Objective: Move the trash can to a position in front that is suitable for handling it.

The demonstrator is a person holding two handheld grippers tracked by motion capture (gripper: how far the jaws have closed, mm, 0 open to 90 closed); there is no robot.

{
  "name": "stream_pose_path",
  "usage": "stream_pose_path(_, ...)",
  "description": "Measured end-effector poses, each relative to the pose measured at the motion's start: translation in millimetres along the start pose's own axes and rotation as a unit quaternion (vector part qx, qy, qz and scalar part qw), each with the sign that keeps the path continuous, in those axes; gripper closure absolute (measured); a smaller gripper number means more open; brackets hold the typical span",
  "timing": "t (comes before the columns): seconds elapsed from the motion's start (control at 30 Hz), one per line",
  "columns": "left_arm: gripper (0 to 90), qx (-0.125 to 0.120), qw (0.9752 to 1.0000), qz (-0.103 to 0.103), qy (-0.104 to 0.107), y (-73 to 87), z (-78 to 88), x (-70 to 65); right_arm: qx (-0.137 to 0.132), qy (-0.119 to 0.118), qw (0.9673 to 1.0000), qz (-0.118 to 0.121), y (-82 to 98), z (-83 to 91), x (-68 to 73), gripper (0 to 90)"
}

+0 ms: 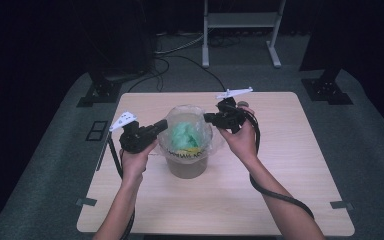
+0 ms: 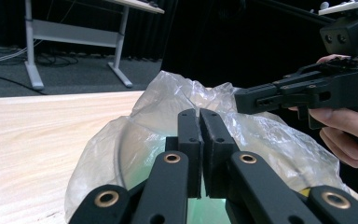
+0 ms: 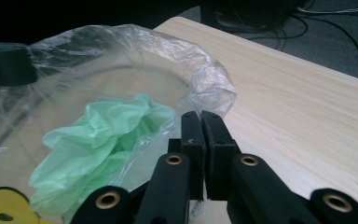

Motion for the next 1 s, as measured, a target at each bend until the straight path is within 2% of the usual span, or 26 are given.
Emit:
stream_pose_path(0.07,87.8,-0.003,1.0000,0.000,0.003,-1.7,-1.6,-2.4,-0.001,-0.004,1.0000,0.000,-2.6,2.3,2.5,90.0)
stream_pose_path(0.27,87.8,0.001,0.9998,-0.013,0.018,-1.6,-8.3,-16.0,-0.005,-0.050,0.9987,-0.010,-10.5,6.5,18.3,90.0)
stream_pose_path(0.47,87.7,0.022,0.9987,-0.028,0.036,10.8,-18.8,-30.2,-0.004,-0.104,0.9940,-0.033,-14.9,4.1,35.7,90.0)
stream_pose_path(0.6,87.7,0.033,0.9977,-0.037,0.047,18.1,-23.1,-38.7,-0.007,-0.122,0.9914,-0.047,-16.3,2.1,38.3,90.0)
stream_pose_path(0.8,87.5,0.038,0.9972,-0.038,0.052,22.6,-26.2,-42.8,-0.008,-0.150,0.9863,-0.070,-15.3,-2.0,40.2,87.6)
stream_pose_path(0.9,87.5,0.041,0.9971,-0.039,0.052,24.4,-27.2,-43.1,-0.013,-0.169,0.9817,-0.088,-15.0,-1.5,40.2,85.3)
stream_pose_path(1.0,87.5,0.043,0.9969,-0.040,0.053,24.7,-28.1,-44.1,-0.015,-0.188,0.9762,-0.107,-14.6,-2.3,40.3,77.2)
Point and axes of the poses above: each handheld gripper's, and its own axes: z roughly backward along the jaws, y roughly out of its underside, x roughly to its left, the point moved 9 cm from there along -z, roughly forward along the jaws, and after that the axes turned 5 degrees about z, right-handed, at the moved point
